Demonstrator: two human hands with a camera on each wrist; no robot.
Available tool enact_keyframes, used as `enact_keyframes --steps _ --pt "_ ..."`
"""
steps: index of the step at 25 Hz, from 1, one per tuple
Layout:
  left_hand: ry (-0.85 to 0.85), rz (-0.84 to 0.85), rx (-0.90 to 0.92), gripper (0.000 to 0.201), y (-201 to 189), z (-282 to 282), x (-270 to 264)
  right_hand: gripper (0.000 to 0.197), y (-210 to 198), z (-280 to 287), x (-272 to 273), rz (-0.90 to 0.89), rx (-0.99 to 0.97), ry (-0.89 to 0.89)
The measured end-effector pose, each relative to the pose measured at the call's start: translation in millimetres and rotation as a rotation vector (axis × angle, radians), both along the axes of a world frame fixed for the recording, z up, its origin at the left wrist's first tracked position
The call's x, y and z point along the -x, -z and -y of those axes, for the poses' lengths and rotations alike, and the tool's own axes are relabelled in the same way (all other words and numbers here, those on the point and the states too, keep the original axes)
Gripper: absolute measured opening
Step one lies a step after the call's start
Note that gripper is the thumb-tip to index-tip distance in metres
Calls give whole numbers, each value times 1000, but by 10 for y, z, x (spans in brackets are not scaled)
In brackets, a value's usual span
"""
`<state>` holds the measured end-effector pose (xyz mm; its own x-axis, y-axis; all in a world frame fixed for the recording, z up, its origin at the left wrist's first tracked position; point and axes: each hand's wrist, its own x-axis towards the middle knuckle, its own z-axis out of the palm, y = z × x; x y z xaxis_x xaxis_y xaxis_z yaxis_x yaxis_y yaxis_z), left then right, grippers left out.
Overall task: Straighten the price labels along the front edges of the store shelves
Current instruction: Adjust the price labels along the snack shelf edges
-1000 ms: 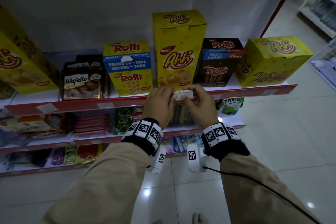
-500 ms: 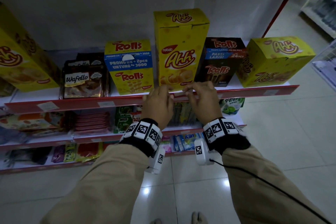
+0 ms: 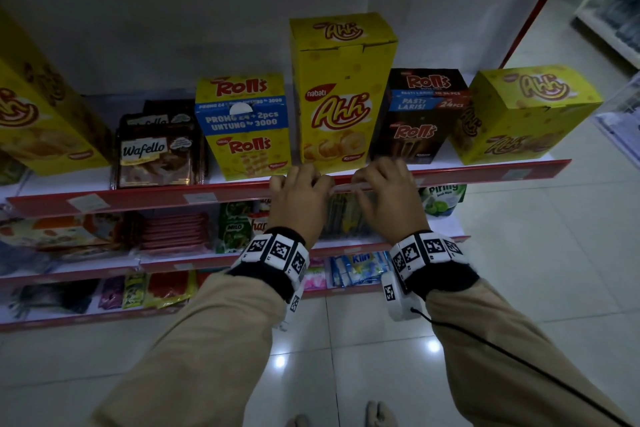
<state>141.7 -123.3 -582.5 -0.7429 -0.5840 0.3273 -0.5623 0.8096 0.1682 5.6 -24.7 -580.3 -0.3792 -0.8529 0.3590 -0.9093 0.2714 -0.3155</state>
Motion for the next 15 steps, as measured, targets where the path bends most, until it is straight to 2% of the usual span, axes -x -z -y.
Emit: enact_keyframes --steps 8,15 --pt "8 9 126 16 8 -13 -3 13 -13 -17 13 -91 -65 -8" --pt "19 47 128 19 10 11 13 14 -44 -15 14 -69 -105 -19"
